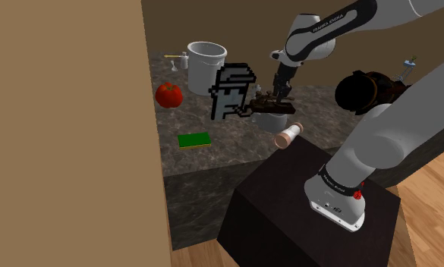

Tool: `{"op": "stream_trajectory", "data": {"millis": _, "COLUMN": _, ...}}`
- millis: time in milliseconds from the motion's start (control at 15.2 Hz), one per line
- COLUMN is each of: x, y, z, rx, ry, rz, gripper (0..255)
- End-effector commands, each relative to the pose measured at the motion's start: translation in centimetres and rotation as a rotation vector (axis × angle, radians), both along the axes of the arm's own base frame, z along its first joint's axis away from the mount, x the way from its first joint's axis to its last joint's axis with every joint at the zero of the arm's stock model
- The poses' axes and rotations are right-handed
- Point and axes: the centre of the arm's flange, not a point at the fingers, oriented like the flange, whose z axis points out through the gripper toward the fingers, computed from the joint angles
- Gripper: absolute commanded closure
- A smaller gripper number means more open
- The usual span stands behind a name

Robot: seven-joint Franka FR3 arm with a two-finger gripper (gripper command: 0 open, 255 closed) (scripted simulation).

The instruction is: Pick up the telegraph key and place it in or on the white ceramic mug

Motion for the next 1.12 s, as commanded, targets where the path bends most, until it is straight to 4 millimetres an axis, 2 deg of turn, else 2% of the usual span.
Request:
{"op": "stream_trajectory", "data": {"millis": 0, "x": 0.0, "y": 0.0, "z": 0.0, "rx": 0.000, "ry": 0.000, "rz": 0.000, "gripper": 0}}
{"op": "stream_trajectory", "data": {"millis": 264, "x": 0.0, "y": 0.0, "z": 0.0, "rx": 0.000, "ry": 0.000, "rz": 0.000, "gripper": 0}}
{"op": "stream_trajectory", "data": {"millis": 528, "x": 0.1, "y": -0.1, "z": 5.0, "rx": 0.000, "ry": 0.000, "rz": 0.000, "gripper": 0}}
{"op": "stream_trajectory", "data": {"millis": 1056, "x": 0.1, "y": -0.1, "z": 5.0, "rx": 0.000, "ry": 0.000, "rz": 0.000, "gripper": 0}}
